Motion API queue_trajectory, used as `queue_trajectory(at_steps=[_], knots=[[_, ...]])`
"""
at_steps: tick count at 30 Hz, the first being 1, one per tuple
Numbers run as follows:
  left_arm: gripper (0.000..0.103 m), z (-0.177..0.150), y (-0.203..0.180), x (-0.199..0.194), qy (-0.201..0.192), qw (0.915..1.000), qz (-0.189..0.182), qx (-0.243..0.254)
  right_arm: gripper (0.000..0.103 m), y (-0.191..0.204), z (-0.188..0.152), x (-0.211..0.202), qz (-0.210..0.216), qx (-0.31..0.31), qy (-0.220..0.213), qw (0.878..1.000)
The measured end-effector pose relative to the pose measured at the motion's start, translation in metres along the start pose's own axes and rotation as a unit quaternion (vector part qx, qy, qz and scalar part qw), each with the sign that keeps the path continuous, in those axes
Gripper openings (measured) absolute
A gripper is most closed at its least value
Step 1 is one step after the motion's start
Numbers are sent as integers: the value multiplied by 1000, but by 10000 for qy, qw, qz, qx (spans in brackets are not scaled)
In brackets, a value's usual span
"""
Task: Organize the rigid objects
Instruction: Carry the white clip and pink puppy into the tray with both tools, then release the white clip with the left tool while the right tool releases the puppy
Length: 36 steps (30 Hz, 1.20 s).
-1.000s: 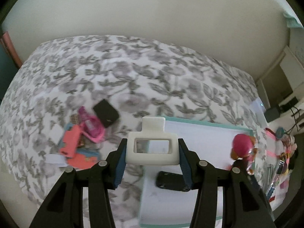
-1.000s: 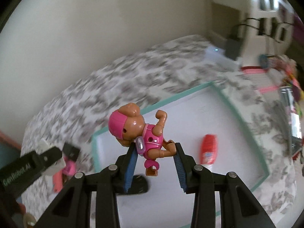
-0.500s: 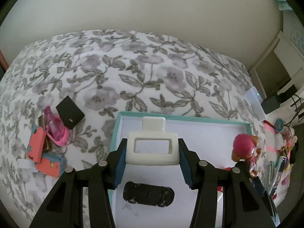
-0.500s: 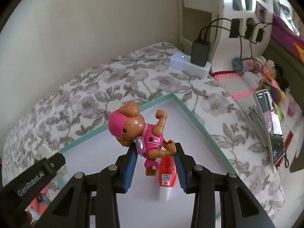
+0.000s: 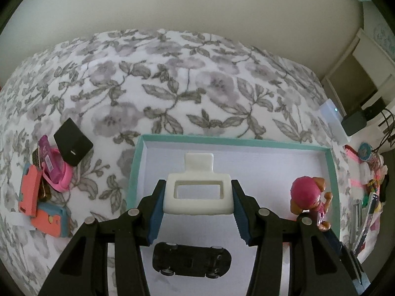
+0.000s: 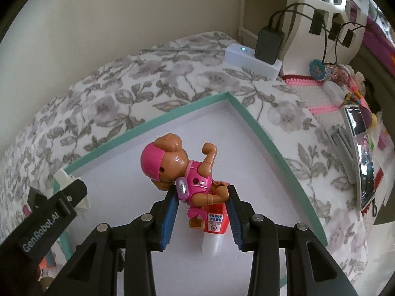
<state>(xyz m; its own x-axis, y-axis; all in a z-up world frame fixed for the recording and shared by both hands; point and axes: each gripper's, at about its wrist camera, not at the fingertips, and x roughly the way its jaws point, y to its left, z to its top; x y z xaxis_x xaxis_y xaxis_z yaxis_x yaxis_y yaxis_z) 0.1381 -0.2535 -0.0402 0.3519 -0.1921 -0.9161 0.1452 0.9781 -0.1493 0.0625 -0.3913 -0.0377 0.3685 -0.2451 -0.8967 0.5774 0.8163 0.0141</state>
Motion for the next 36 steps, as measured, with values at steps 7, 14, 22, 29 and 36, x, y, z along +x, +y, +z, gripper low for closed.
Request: queue_trajectory(at_steps=[7,14,22,29,36], knots=[[56,-2,6,4,42,9999,64,-70,41,6,-3,5,-26,-168,119,9998],[65,0,4,-5,-55,10000,21,-17,41,7,-4,5,8,-211,138,9997],[68,2,9,-17,-243,9981,563,-9,41,9,-4,8,67,-287,209,9993],[81,0,19,-12,-105,9965,816,-120,41,12,-4,9,84,-393,224,9989],[81,-2,24,-9,-22,9950,977,-198,41,12,-4,9,96,-411,224,9989]])
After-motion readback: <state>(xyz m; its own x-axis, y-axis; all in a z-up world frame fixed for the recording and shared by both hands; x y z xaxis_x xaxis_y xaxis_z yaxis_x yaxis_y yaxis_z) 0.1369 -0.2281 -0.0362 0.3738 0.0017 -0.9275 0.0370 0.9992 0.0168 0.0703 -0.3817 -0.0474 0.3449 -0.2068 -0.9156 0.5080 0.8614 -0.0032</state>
